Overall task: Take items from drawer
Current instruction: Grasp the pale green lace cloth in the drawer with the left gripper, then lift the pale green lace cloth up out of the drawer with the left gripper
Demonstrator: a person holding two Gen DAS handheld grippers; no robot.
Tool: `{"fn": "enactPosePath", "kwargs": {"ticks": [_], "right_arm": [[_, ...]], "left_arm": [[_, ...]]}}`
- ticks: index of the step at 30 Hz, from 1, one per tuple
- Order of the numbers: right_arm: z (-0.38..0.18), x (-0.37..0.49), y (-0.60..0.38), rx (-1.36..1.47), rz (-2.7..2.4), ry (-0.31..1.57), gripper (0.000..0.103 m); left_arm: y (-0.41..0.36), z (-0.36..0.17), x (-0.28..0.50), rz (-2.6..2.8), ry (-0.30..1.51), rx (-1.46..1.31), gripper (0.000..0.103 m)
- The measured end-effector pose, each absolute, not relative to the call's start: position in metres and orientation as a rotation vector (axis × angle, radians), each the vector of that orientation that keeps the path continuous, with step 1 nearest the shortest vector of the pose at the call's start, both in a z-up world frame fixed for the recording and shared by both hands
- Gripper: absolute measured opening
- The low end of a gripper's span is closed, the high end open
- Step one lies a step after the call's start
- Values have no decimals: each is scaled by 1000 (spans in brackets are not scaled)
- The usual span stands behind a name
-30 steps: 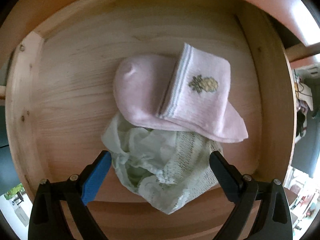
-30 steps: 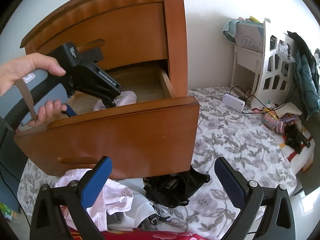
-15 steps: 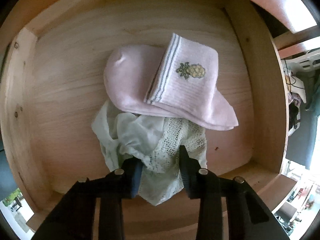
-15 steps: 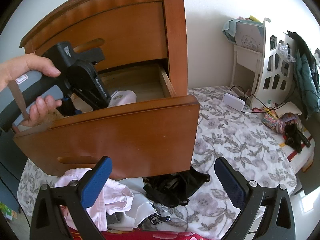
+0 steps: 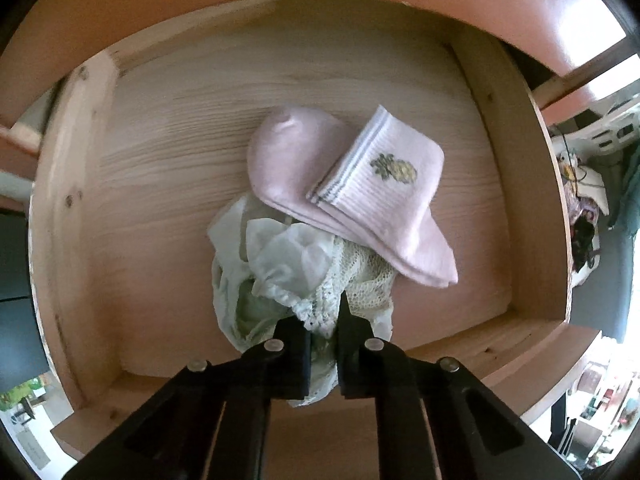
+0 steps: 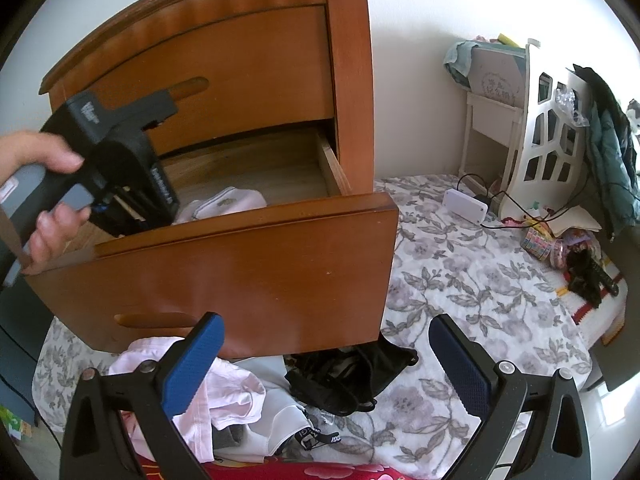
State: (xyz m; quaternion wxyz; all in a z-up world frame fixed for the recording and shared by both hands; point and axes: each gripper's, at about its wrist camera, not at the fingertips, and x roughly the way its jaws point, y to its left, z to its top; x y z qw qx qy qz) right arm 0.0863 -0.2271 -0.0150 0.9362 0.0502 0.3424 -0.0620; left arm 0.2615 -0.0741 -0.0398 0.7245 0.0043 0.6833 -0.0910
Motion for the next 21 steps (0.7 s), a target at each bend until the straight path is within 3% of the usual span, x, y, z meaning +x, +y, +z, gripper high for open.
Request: {"fn": "enactPosePath", "kwargs": {"ticks": [10, 21], "right_arm": [[-13, 85, -224, 82, -140, 692, 103], [-12, 86, -221, 60, -154, 691, 103]], "left_arm": [[-46, -20, 216, -193, 1309, -152, 8], [-11, 30, 167, -244, 975, -356, 8]]}}
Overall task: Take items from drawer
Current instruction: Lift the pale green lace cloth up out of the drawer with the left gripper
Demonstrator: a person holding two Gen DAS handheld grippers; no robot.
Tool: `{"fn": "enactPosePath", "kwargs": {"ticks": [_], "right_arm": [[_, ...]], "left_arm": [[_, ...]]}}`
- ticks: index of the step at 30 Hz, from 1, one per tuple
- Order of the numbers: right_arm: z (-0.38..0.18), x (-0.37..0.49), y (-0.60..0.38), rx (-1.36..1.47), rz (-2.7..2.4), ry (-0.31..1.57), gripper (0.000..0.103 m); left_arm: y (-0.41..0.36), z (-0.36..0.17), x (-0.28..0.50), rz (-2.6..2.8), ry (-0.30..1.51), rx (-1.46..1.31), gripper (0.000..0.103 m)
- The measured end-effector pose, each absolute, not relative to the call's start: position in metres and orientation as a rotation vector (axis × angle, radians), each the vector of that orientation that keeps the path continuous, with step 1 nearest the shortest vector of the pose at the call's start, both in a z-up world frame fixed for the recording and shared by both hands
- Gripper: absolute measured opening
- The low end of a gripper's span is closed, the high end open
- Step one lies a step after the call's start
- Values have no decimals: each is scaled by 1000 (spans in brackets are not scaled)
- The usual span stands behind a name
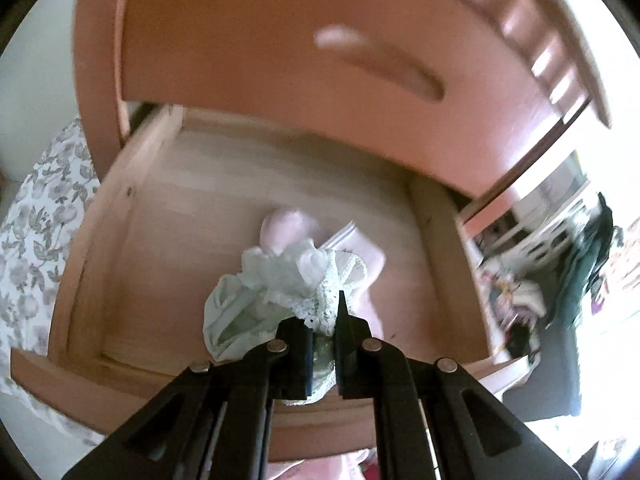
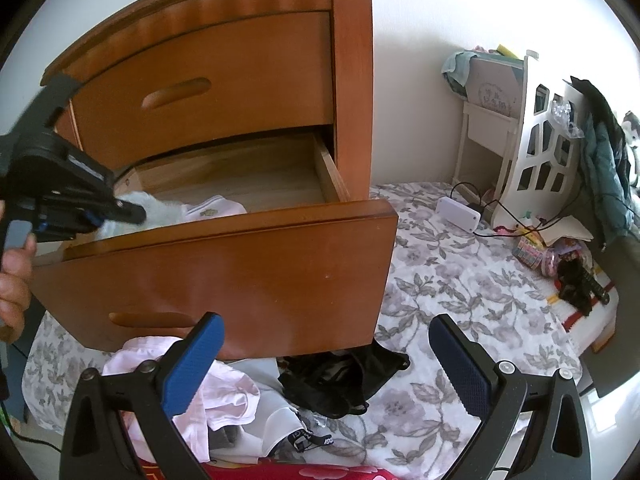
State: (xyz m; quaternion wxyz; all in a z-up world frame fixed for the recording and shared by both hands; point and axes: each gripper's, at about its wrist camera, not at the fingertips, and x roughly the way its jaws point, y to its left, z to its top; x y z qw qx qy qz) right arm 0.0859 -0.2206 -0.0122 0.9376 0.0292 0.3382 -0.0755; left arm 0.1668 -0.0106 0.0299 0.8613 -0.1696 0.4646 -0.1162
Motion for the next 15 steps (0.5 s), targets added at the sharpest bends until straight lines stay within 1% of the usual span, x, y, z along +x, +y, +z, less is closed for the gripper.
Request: {"fn": "enactPosePath", "kwargs": {"ticks": [8, 10, 15], "right_arm": [[-11, 85, -216, 32, -160, 687, 103], [-11, 85, -216, 32, -159, 687, 103], [-11, 85, -216, 30, -161, 685, 103]], "left_arm": [[10, 34, 146, -276, 855, -500, 7], [10, 24, 150, -274, 849, -522, 7], [21, 25, 142, -284, 813, -576, 7]]}}
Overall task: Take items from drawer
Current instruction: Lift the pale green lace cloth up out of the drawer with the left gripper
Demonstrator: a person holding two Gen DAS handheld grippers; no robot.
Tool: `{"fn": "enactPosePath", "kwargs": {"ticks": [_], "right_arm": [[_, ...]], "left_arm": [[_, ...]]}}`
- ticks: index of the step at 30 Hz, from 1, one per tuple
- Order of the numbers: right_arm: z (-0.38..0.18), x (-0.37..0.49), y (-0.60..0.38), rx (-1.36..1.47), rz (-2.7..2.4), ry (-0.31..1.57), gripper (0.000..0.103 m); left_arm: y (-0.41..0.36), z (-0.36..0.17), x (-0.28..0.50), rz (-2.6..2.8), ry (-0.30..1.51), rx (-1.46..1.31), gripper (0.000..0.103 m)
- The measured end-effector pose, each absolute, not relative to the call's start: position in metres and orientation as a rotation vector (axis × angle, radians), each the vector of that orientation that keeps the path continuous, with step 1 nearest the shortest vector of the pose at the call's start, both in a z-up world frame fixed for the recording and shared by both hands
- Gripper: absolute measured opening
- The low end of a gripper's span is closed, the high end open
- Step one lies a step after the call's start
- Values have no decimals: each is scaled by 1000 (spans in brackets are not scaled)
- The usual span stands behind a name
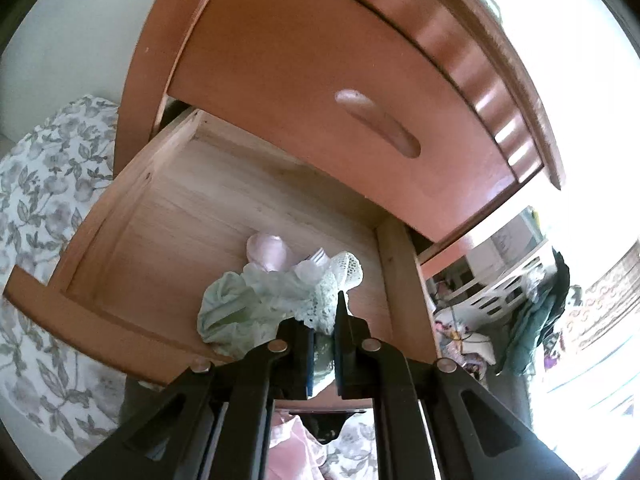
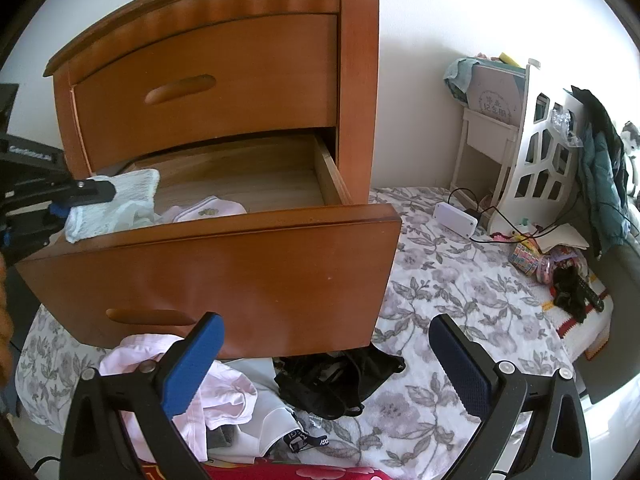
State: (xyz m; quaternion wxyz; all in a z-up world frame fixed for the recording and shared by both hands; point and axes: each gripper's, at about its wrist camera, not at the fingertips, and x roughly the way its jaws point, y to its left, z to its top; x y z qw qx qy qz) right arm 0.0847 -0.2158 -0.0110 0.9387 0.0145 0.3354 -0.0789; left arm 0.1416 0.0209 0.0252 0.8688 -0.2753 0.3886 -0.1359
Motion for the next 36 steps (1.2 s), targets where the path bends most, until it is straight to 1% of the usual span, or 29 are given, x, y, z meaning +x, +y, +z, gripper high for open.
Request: {"fn": "enactPosePath", "kwargs": {"ticks": [6, 15, 26, 36], "right_arm": [[-11, 85, -214, 20, -162, 684, 103], [-10, 85, -212, 6, -165, 682, 103], [-9, 83, -209, -6, -169, 670, 103], [-6, 81, -204, -32, -170, 652, 103]], "left_arm": [[26, 42, 135, -286, 764, -596, 7], [36, 91, 120, -305, 638, -612, 7], [46, 135, 75, -327, 489, -594, 7], [47, 157, 40, -352, 435, -551, 7]]}}
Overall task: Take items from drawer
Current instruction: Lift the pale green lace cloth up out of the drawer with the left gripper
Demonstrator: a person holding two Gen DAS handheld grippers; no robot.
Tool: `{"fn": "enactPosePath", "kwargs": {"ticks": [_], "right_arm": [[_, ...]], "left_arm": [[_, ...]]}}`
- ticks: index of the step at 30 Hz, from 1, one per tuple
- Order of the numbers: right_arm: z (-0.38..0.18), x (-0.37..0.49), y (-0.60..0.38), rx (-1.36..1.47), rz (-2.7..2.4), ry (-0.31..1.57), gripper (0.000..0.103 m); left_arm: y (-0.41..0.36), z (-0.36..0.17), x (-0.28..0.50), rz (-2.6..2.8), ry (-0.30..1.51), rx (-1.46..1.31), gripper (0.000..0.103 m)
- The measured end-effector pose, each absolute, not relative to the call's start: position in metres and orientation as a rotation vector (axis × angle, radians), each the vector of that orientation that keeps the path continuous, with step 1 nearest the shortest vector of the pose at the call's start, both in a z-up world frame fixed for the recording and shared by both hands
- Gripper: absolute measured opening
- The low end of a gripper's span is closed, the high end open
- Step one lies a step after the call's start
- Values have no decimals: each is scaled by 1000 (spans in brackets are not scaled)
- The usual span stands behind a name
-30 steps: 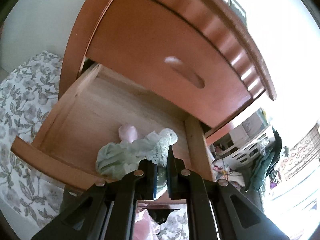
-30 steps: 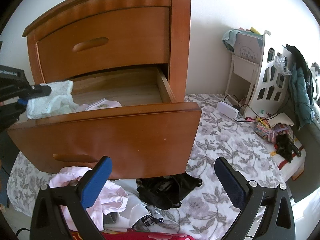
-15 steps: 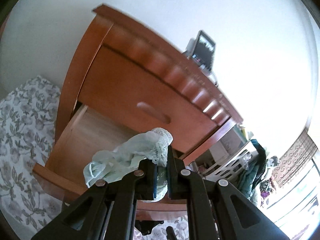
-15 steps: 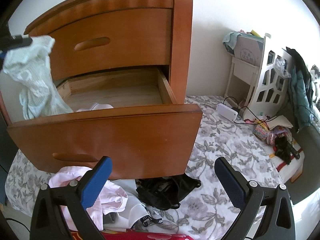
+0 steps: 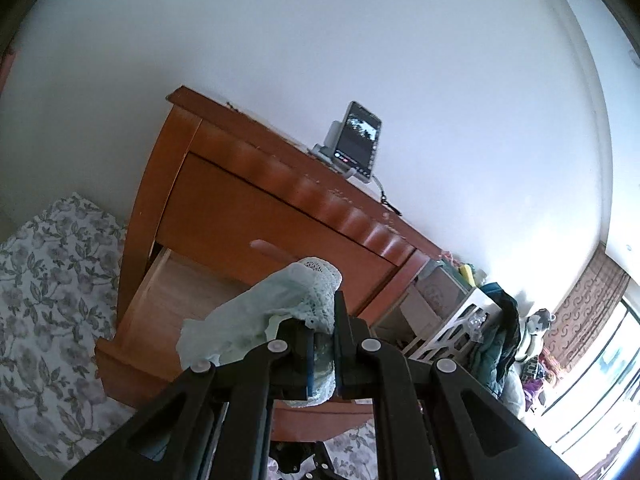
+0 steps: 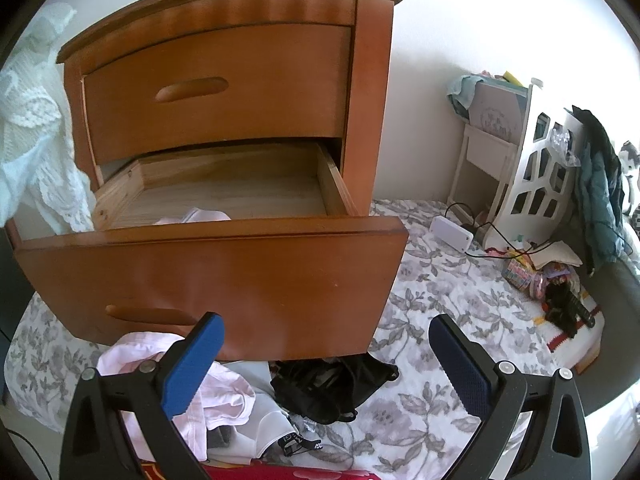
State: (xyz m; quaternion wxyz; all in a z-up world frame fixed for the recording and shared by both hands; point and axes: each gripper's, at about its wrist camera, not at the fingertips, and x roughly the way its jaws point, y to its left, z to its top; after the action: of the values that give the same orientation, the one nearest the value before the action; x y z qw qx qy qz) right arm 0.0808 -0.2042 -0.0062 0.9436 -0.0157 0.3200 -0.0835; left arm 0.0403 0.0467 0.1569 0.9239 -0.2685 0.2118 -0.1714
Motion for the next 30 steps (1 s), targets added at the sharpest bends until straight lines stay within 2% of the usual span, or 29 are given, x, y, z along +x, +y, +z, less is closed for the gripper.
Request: {"fn": "enactPosePath", "kwargs": {"ticks": [16, 30], "right_arm": [[-5, 79, -199, -58, -173, 637, 103], [-4, 78, -193, -96, -166, 624, 103]], "left_arm": [[48, 169, 6, -391, 424, -527, 7], [38, 159, -4, -423, 523, -508, 7]]}}
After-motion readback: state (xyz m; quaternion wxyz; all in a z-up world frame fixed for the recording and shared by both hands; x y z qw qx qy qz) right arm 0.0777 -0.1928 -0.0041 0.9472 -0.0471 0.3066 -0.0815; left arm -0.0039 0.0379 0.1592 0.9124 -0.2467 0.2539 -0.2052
